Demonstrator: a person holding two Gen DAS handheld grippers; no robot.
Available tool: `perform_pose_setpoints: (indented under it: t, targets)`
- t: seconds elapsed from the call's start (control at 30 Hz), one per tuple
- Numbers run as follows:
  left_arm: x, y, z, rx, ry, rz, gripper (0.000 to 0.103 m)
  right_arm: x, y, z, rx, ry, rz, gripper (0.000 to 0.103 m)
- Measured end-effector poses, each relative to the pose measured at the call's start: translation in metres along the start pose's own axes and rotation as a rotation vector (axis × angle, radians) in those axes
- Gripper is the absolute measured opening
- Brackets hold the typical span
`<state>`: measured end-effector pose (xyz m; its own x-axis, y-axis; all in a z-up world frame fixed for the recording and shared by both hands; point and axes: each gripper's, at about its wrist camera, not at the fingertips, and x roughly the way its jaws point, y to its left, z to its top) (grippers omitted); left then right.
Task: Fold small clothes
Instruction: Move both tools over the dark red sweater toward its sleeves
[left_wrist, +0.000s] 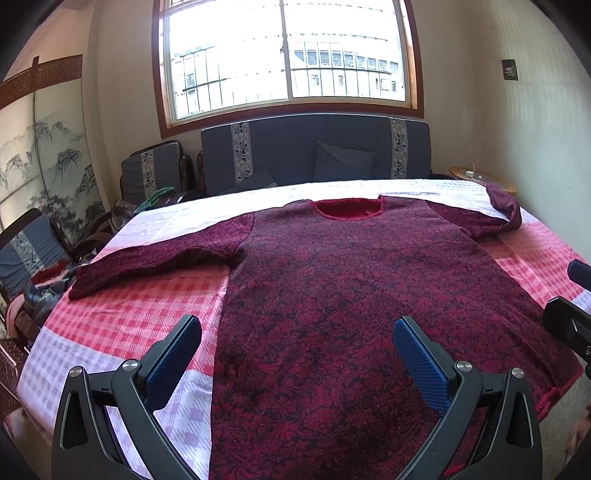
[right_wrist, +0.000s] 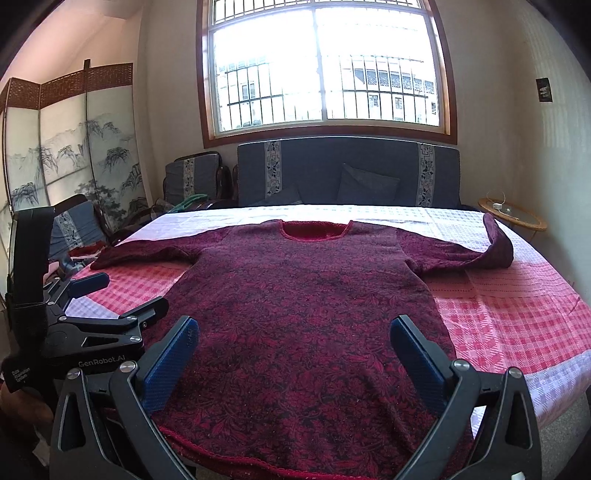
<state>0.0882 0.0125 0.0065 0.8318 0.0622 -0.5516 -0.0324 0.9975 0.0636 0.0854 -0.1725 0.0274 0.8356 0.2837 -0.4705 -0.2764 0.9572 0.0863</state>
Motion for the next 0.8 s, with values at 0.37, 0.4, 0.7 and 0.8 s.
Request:
perform_pose_setpoints:
  t: [0.37, 0.4, 0.7, 0.8]
  targets:
    - [0.031, -0.022, 0.031, 0.022, -0.001, -0.018, 0.103, 0.033, -0.020, 0.019, 0.033, 0.040, -0.009, 0.103]
    - [0.035, -0.024, 0.034, 0.023, 0.000, -0.020, 0.103, 0.035, -0.021, 0.021, 0.032, 0.041, -0.011, 0.103]
    - [0.062, -0.044, 0.058, 0.042, 0.000, -0.027, 0.103, 0.058, -0.047, 0.045, 0.058, 0.041, -0.008, 0.103]
    - [0.070, -0.051, 0.063, 0.049, 0.003, -0.026, 0.103, 0.066, -0.056, 0.051, 0.066, 0.038, -0.016, 0.103]
